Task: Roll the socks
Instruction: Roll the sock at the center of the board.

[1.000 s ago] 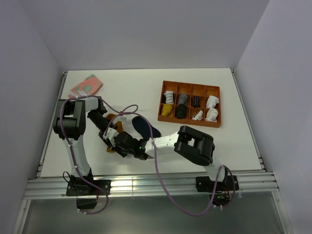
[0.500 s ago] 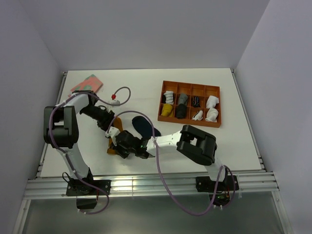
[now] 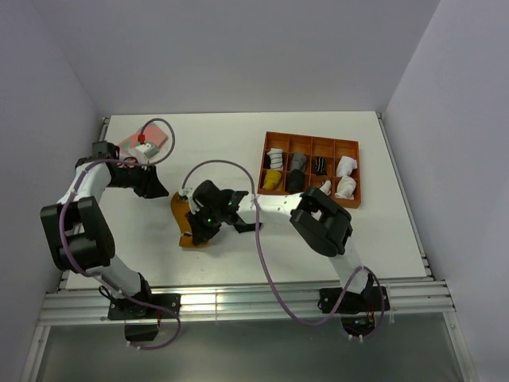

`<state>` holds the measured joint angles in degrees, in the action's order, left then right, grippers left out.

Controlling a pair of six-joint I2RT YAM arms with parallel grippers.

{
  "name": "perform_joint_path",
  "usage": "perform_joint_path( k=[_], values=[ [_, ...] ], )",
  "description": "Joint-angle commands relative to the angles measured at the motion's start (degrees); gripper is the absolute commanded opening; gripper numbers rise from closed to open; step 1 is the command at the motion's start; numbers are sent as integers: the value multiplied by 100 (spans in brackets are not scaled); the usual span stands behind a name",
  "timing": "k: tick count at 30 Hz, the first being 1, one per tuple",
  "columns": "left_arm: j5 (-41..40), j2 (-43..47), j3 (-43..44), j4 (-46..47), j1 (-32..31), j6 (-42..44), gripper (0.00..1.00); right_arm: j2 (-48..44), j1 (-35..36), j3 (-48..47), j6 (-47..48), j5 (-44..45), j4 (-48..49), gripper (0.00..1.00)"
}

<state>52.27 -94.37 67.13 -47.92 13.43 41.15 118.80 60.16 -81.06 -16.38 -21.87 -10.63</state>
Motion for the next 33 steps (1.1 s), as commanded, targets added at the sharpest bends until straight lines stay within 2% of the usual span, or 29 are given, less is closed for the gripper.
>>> perform_joint_path(
  k=[1, 4, 8, 11, 18, 22, 33],
  values=[
    [134, 401, -306, 328, 45, 296, 36, 440, -329, -621, -330, -1124, -1019, 5],
    [64, 594, -534, 143, 37, 929, 38, 792, -540, -1217, -392, -1643, -1414, 6],
    [-24, 727, -762, -444, -7, 2079, 47, 1136, -742, -1711, -410, -2092, -1924, 7],
    [-155, 832, -1035, -543, -217, 2450, 51, 1364, -866, -2001, -471, -2269, -2144, 7],
    [-736, 1508, -1888, 292, -1289, 2178, 56, 1584, -971, -2107, -743, -2489, -2066, 7],
    [-806, 1606, -1985, 354, -1589, 2143, 60, 1681, -971, -2107, -875, -2577, -1969, 6],
    [-1131, 1659, -2310, 512, -2292, 2108, 63, 1751, -971, -2002, -1104, -2621, -1661, 6]
  ],
)
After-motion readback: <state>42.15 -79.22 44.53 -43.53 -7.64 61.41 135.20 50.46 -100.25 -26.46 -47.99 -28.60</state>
